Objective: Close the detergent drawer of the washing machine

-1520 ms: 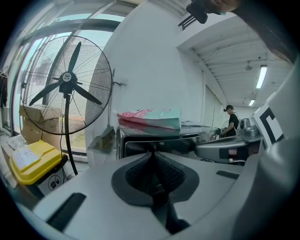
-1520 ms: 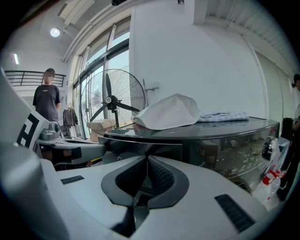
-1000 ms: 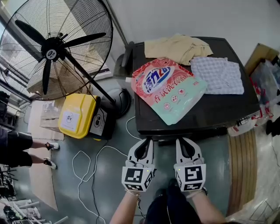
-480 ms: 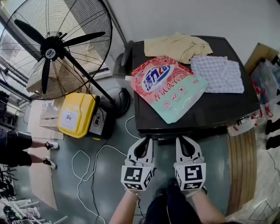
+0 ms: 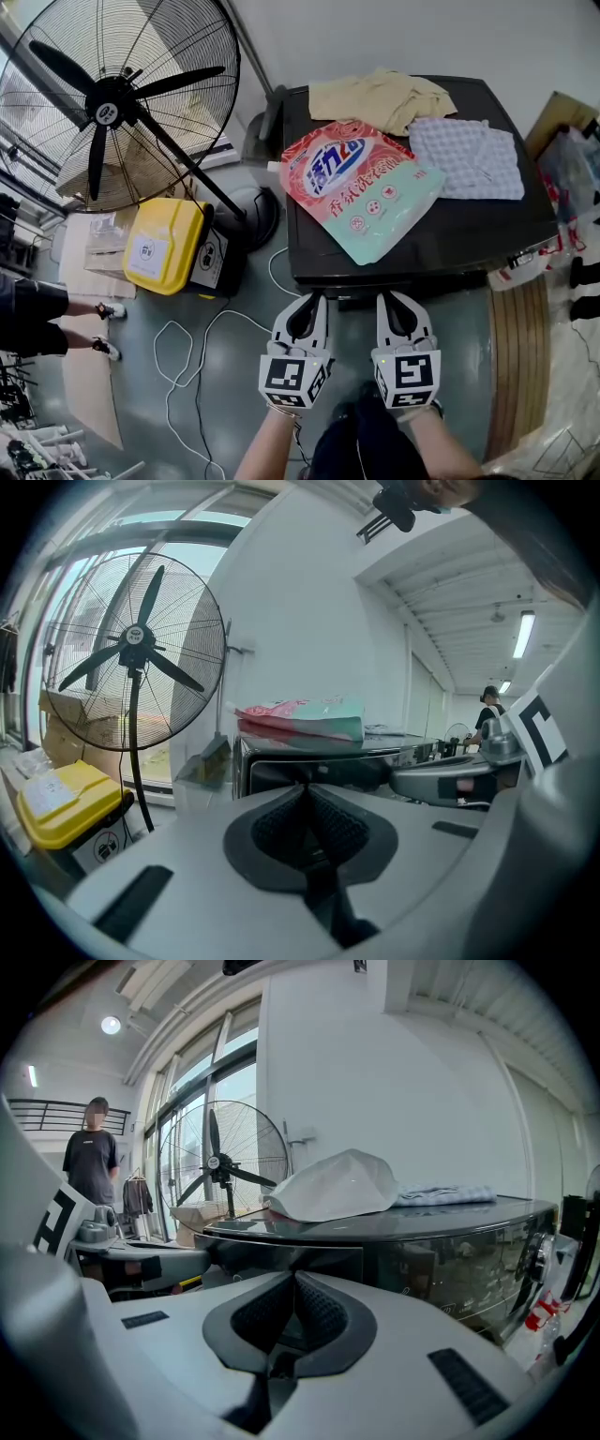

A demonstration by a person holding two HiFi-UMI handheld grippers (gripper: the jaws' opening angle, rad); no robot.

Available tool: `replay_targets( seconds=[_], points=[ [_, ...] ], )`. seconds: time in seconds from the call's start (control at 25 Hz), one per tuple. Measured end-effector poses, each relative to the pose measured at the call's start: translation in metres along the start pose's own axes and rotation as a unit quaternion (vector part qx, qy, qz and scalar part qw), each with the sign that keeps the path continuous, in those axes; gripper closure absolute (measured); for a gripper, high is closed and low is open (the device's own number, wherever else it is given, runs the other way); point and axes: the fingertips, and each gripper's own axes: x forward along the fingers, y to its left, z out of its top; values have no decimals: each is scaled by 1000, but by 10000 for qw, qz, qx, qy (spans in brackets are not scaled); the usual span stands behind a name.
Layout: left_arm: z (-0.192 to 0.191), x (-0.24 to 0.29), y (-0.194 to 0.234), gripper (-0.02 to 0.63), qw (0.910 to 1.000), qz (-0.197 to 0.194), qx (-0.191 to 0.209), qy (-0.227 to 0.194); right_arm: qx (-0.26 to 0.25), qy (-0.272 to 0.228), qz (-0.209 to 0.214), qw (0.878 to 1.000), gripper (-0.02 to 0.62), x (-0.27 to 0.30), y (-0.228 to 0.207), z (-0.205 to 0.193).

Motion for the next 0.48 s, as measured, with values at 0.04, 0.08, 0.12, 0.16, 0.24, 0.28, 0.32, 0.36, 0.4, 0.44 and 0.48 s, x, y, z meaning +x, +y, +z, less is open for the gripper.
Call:
replay_targets(
  seconds=[0.04, 0.08, 0.12, 0.16, 0.24, 0.28, 0.32, 0.36, 0.4, 0.44, 0.48],
  points=[
    [0, 0, 0, 581, 10000, 0, -1, 0, 2, -2, -2, 10000, 566, 0, 0, 0],
    [0, 0, 0, 581, 10000, 0, -3, -1, 3, -5, -5, 10000, 566, 0, 0, 0],
    [0, 0, 0, 581, 10000, 0, -6, -4, 5, -9, -8, 10000, 566, 0, 0, 0],
    [0, 0, 0, 581, 10000, 1, -10, -9, 12, -12, -13, 10000, 566, 1, 0, 0],
    [0, 1, 1, 581, 10000, 4, -14, -15, 27, -18, -22, 10000, 566, 1, 0, -1],
    [0, 1, 1, 581, 10000, 4, -15, -16, 27, -20, -24, 10000, 566, 1, 0, -1],
    [0, 1, 1, 581, 10000, 2, -14, -14, 23, -23, -23, 10000, 566, 1, 0, 0],
    [0, 1, 1, 583, 10000, -1, -9, -11, 22, -24, -24, 10000, 566, 1, 0, 0],
    [0, 1, 1, 583, 10000, -3, -6, -8, 26, -24, -27, 10000, 566, 1, -1, 0],
    [0, 1, 1, 583, 10000, -4, -6, -6, 35, -22, -32, 10000, 566, 1, -1, 0],
    [0, 1, 1, 583, 10000, -2, -10, -4, 47, -20, -35, 10000, 566, 1, -1, 0]
  ],
)
